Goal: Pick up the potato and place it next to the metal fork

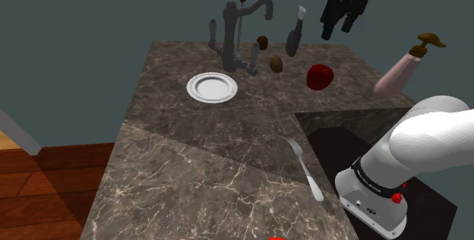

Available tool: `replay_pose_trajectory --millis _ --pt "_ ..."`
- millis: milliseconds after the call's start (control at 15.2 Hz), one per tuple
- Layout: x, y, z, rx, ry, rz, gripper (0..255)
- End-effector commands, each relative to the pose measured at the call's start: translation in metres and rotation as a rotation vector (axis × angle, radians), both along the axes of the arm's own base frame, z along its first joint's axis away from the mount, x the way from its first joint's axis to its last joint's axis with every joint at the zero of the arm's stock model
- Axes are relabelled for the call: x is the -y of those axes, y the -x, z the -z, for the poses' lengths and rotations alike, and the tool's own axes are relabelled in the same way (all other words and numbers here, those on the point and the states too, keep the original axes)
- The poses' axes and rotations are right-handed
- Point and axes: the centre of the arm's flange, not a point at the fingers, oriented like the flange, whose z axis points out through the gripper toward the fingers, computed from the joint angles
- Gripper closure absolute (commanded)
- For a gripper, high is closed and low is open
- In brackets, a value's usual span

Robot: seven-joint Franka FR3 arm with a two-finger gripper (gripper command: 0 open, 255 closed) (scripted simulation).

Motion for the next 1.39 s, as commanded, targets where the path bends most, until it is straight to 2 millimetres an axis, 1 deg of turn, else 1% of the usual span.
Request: replay_pose_trajectory --millis 0,330,660,990,1320 --pt "0.0 0.0 0.0 0.0 0.0 0.0 0" --pt "0.008 -0.051 0.041 0.003 0.016 0.088 0" --pt "0.021 -0.102 0.082 0.006 0.032 0.176 0" --pt "0.04 -0.151 0.122 0.008 0.049 0.264 0" --pt "0.063 -0.199 0.161 0.011 0.065 0.352 0"
